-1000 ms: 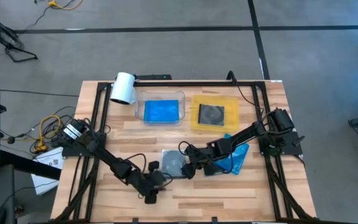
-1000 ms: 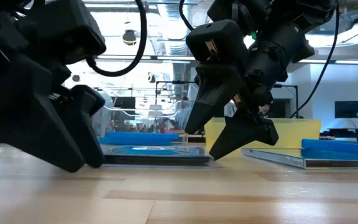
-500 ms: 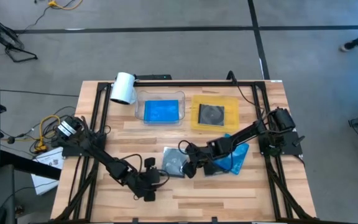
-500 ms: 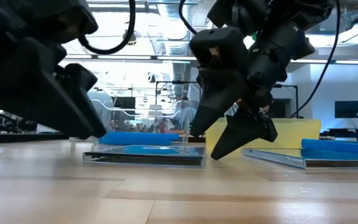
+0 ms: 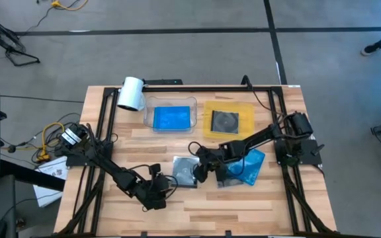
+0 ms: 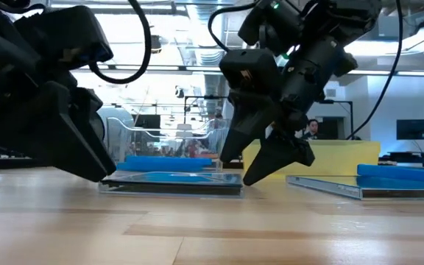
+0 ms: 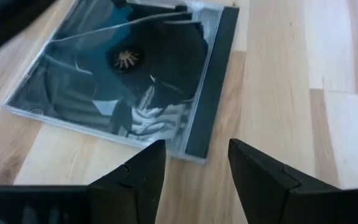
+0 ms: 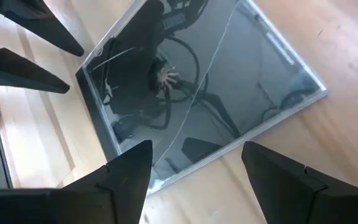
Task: Pick & place jewel cases by type
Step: Put the left black CD case into the yellow bin
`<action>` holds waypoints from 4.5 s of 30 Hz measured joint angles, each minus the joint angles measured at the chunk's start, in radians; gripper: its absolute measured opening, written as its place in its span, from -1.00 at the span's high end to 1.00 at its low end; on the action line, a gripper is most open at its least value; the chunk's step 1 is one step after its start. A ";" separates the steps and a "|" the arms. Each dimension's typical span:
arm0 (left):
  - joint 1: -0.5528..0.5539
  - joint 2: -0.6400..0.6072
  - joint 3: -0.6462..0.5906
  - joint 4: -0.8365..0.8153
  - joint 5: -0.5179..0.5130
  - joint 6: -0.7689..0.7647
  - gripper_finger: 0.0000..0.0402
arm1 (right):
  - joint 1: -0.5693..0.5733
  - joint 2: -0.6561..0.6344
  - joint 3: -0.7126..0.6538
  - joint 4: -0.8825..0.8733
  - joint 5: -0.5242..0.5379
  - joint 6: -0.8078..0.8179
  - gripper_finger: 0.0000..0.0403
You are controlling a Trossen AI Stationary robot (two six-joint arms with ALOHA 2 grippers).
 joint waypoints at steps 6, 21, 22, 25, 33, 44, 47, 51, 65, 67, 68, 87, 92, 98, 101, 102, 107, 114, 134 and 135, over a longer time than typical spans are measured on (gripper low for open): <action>0.001 0.000 0.000 -0.029 -0.002 -0.048 0.15 | -0.034 -0.002 0.000 0.004 -0.020 -0.057 -0.24; 0.000 0.000 0.000 -0.047 -0.071 -0.079 0.15 | -0.051 -0.006 0.000 -0.009 -0.086 -0.023 -0.24; 0.000 0.000 0.000 -0.044 -0.071 -0.078 0.15 | -0.049 -0.006 0.000 -0.009 -0.086 -0.023 -0.24; 0.000 0.001 0.000 -0.033 -0.083 -0.056 0.15 | -0.047 -0.006 0.000 -0.008 -0.090 -0.022 -0.24; 0.033 0.000 -0.039 0.021 -0.057 -0.018 0.15 | -0.028 -0.006 -0.001 0.002 -0.105 0.007 -0.24; 0.052 0.031 -0.055 0.112 0.019 0.025 0.15 | 0.001 -0.005 -0.001 0.026 -0.119 0.049 -0.24; 0.051 0.068 -0.053 0.142 0.035 0.002 0.15 | 0.000 -0.004 -0.001 0.030 -0.113 0.056 -0.24; 0.042 0.092 -0.051 0.163 0.030 -0.026 0.15 | 0.000 -0.004 -0.002 0.023 -0.105 0.059 -0.24; 0.000 0.089 -0.056 0.150 0.000 -0.061 0.15 | 0.000 -0.003 -0.003 0.095 -0.168 0.059 -0.24; -0.007 0.089 -0.056 0.149 -0.004 -0.065 0.15 | 0.001 -0.003 -0.003 0.107 -0.177 0.066 -0.24; -0.010 0.089 -0.056 0.149 -0.007 -0.070 0.15 | 0.001 -0.003 -0.003 0.111 -0.178 0.067 -0.24; -0.043 0.027 -0.066 0.139 -0.101 0.075 0.15 | -0.001 -0.004 0.001 0.022 -0.141 0.066 -0.24; -0.045 -0.055 -0.065 0.111 -0.131 0.126 0.15 | -0.001 -0.004 0.001 0.032 -0.130 0.052 -0.24; -0.043 -0.114 -0.063 0.036 -0.143 0.159 0.15 | -0.001 -0.004 0.001 0.031 -0.120 0.048 -0.24; -0.018 -0.114 -0.062 -0.107 -0.076 0.122 0.15 | 0.008 -0.004 0.000 0.039 -0.119 0.059 -0.24; -0.006 -0.110 -0.063 -0.147 -0.051 0.111 0.15 | 0.013 -0.004 0.000 0.050 -0.120 0.068 -0.24; 0.033 -0.103 -0.063 -0.179 0.011 0.189 0.15 | 0.039 -0.004 0.000 0.093 -0.120 0.127 -0.24; 0.126 -0.111 -0.081 -0.128 0.173 0.334 0.15 | 0.074 -0.004 0.000 0.026 -0.104 0.155 -0.24; 0.258 -0.108 -0.257 0.248 0.369 0.371 0.15 | 0.089 -0.009 0.001 -0.113 0.022 -0.252 -0.23; 0.259 -0.108 -0.263 0.264 0.368 0.371 0.15 | 0.087 -0.009 -0.001 -0.098 0.009 -0.251 -0.23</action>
